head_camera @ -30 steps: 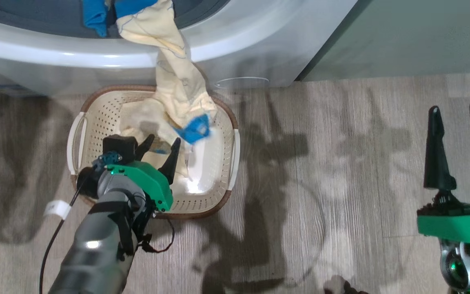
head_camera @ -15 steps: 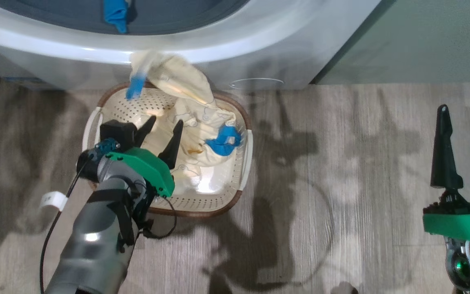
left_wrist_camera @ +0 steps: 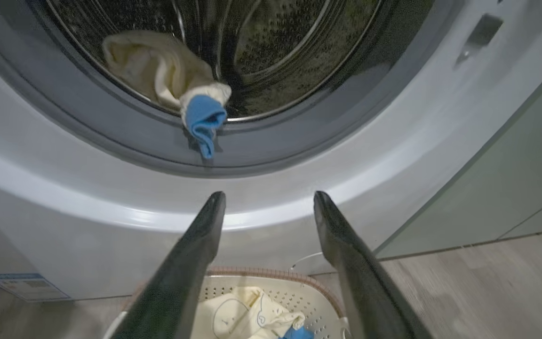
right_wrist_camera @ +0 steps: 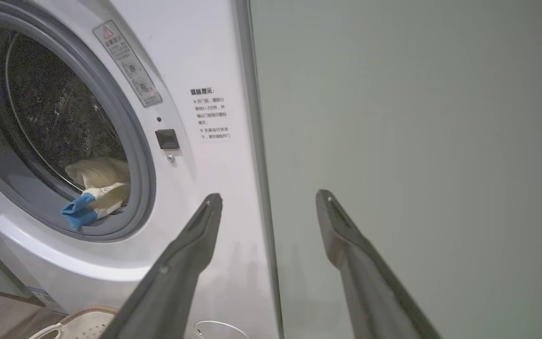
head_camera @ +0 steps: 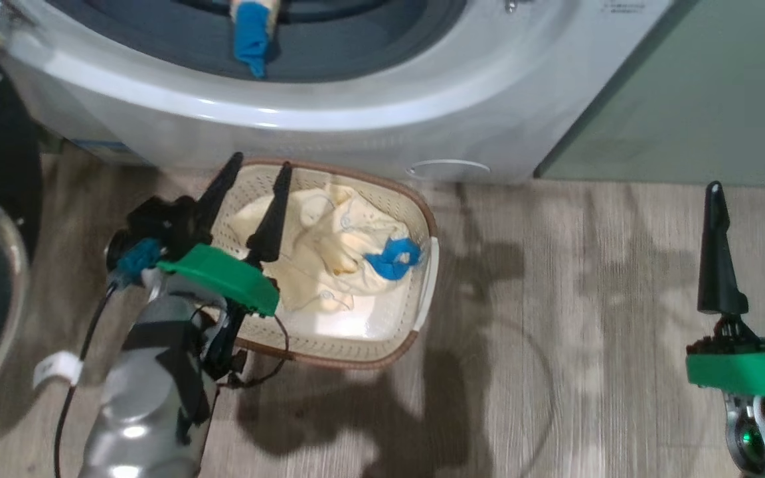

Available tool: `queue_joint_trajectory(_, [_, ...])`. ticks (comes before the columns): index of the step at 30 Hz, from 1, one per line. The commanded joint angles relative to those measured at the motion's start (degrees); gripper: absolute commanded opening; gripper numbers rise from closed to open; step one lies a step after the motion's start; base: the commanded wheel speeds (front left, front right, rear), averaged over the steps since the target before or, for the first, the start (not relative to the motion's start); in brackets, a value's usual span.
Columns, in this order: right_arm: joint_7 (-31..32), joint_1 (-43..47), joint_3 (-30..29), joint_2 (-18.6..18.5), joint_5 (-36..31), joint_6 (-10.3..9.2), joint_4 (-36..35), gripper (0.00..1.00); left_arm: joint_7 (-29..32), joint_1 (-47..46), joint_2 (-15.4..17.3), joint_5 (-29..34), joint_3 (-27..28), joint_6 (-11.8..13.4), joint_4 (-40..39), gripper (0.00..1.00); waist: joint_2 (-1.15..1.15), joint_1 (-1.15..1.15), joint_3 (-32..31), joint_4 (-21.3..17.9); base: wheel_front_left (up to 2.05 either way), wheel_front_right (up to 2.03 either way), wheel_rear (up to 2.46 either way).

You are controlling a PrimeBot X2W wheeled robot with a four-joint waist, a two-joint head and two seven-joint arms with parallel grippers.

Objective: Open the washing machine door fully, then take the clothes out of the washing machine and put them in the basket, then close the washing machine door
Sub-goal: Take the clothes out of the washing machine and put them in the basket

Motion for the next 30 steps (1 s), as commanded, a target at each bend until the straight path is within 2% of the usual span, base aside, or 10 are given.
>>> queue_joint_trajectory(1, [-0.54,0.94,0.94,-0.84,-0.42,0.21,-1.52,1.0,-0.36,1.54,0.92,0.6,2.38,0.57,-3.83,1.0,0.0,0.0,-1.61,0.94,0.0,0.0,0.0])
queue_joint_trajectory(11, [-0.54,3.8,1.14,-1.68,-0.44,0.21,0.03,1.0,-0.36,11.92,0.84,1.49,5.31,2.17,-19.21,1.0,0.0,0.0,-8.26,2.34,0.0,0.0,0.0])
queue_joint_trajectory(20, [-0.54,6.81,1.98,-1.95,-0.05,0.21,1.14,1.0,1.8,19.35,1.1,2.31,4.75,3.24,-26.75,1.0,0.0,0.0,-14.11,2.77,0.0,0.0,0.0])
queue_joint_trajectory(30, [-0.54,10.13,2.92,-1.72,0.24,0.21,1.53,1.0,4.48,25.3,1.0,1.91,4.62,4.99,-31.41,1.0,0.0,0.0,-18.33,2.37,0.0,0.0,0.0])
